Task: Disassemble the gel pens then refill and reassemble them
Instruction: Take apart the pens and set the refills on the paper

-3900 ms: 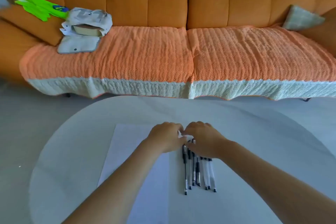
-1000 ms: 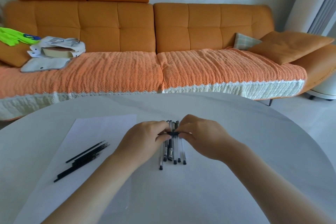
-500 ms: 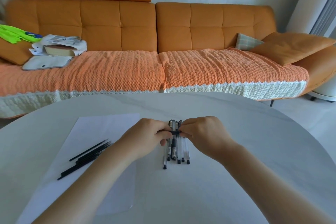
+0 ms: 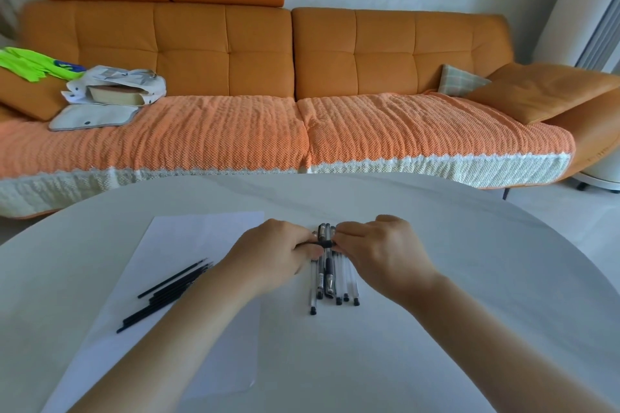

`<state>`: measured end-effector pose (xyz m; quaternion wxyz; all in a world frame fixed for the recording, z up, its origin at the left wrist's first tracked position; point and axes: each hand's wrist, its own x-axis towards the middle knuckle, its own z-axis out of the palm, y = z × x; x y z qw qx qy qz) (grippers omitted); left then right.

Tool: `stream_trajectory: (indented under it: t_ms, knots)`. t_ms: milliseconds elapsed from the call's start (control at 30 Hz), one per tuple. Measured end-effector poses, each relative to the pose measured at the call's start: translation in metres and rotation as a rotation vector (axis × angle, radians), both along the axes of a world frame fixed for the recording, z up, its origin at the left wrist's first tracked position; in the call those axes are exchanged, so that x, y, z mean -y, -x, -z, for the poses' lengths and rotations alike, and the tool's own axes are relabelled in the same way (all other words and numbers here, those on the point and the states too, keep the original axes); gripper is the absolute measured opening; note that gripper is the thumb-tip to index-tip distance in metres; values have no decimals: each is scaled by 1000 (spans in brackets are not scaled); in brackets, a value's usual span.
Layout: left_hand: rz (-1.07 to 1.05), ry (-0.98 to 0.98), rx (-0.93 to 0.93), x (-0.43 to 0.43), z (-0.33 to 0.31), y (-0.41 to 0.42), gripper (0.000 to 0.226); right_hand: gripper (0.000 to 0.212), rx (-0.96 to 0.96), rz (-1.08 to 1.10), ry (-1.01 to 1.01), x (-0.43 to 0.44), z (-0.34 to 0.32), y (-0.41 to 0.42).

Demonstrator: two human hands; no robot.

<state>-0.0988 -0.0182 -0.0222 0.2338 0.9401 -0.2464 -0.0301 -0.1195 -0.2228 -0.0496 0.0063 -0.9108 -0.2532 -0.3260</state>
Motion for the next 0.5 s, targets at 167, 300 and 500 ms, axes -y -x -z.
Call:
stream_trajectory:
  t_ms: [167,300,500]
  knots:
    - [42,-121,237,-2,6,4,23,14,-80,-28,-126,0,-4,-3]
    - [40,-111,335,2,8,2,23,16,-91,18,-204,-2,-2,-2]
    - [49,-112,280,9,11,4,25,23,-94,66,-244,-2,-2,-1]
